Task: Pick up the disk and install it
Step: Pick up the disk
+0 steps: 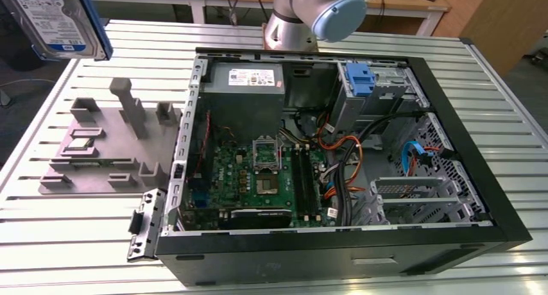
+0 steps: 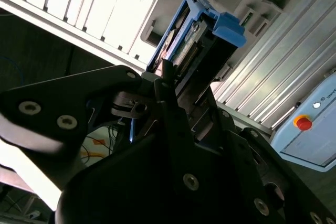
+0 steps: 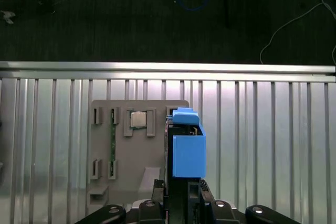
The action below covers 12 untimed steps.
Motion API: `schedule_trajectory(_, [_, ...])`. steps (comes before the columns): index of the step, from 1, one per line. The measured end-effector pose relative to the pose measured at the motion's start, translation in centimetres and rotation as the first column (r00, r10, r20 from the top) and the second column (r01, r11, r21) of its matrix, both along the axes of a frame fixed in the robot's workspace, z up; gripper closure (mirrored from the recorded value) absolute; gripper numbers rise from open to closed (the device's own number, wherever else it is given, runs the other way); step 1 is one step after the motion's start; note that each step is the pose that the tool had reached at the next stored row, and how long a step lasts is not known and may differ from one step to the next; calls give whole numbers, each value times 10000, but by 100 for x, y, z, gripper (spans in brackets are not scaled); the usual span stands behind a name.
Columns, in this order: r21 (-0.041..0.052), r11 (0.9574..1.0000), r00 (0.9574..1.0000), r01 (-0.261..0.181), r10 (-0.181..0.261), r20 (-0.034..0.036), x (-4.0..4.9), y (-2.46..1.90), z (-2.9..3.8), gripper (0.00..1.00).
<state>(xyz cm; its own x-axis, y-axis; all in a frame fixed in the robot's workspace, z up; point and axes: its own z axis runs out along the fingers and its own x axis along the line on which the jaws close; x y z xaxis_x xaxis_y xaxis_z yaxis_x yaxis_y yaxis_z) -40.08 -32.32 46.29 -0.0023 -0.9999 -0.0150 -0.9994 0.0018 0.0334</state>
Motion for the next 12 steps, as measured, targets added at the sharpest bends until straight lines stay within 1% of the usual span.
schedule_trajectory(3, [98, 10000, 10000, 0, 0, 2, 0, -3, 75, 65])
schedule_trajectory(6, [177, 9998, 10000, 1, -1, 2, -1, -3, 148, 65])
schedule_trajectory(7, [188, 9998, 10000, 1, -1, 2, -1, -3, 159, 65])
schedule_trajectory(12, [195, 9998, 10000, 0, 0, 2, 3, -4, 161, 65])
